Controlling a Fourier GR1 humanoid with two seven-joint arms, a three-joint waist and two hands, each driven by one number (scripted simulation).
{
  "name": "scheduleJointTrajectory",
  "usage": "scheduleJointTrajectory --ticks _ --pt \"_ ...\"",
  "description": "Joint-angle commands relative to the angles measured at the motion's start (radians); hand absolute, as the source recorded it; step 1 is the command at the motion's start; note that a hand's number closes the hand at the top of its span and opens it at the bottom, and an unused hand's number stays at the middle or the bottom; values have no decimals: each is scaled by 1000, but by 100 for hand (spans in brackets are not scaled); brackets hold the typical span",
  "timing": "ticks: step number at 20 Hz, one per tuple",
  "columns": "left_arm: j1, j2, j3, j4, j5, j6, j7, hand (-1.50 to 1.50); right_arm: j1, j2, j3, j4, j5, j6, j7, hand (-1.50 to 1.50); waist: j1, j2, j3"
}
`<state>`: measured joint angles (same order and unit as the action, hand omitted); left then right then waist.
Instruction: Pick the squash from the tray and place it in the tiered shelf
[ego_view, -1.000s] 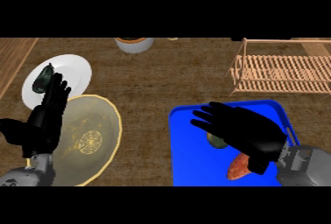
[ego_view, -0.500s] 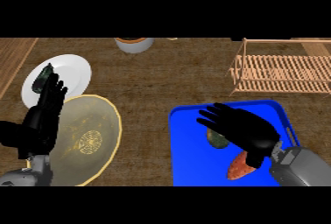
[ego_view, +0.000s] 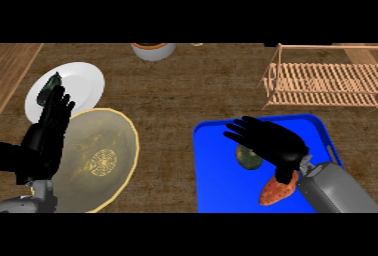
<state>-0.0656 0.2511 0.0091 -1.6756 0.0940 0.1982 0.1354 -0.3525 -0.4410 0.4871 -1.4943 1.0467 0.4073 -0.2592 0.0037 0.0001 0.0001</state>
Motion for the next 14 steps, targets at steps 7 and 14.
scheduleJointTrajectory --ticks 7,14 --pt "-34 -62 -1 47 -76 14 -22 0 9 85 -50 186 98 -112 -156 -150 -2 0 0" --pt "-25 -72 -15 -38 -100 18 55 0 -48 167 -85 311 152 -139 -153 -150 0 0 0"
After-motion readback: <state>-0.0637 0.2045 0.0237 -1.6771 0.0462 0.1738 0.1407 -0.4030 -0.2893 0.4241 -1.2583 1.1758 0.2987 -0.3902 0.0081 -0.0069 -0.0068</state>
